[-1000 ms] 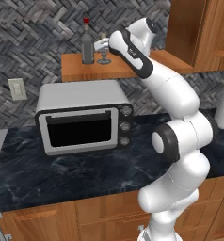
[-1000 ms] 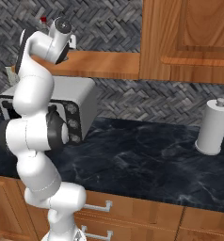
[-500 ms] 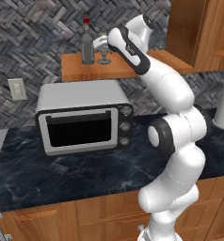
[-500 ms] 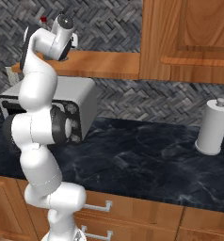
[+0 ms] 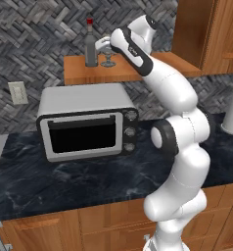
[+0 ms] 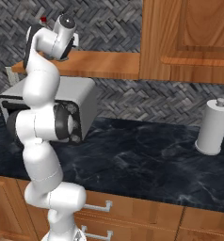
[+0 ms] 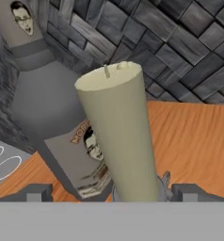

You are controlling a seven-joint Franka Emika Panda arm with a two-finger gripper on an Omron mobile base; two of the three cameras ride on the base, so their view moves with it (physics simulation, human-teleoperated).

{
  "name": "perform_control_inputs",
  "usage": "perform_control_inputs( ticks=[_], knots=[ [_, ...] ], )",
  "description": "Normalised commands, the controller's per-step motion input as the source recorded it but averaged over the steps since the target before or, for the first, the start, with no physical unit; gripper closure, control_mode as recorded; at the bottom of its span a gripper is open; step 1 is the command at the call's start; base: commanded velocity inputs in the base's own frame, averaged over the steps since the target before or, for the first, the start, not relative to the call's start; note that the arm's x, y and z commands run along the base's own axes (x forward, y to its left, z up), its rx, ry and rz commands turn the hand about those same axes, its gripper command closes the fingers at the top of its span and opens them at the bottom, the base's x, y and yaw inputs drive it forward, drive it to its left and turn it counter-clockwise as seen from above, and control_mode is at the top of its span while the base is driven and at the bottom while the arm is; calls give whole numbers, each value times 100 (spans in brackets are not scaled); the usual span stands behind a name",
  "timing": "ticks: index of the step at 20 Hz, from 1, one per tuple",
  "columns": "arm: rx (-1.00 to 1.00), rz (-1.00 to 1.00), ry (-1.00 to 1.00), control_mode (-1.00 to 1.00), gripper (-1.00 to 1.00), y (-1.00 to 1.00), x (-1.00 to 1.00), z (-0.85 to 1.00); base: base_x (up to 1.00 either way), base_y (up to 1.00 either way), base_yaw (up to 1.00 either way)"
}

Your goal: Get the candle and the liquor from the cabinet and move them to the dining counter.

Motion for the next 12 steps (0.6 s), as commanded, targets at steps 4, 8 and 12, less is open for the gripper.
perform_control_inputs(
  ticks=[4,8,12],
  knots=[
    [0,0,-1,-100,-100,3,20,-5,0,0,0],
    [0,0,0,-100,-100,0,21,-1,0,0,0],
    [0,0,0,-100,-100,1,17,0,0,0,0]
  ],
)
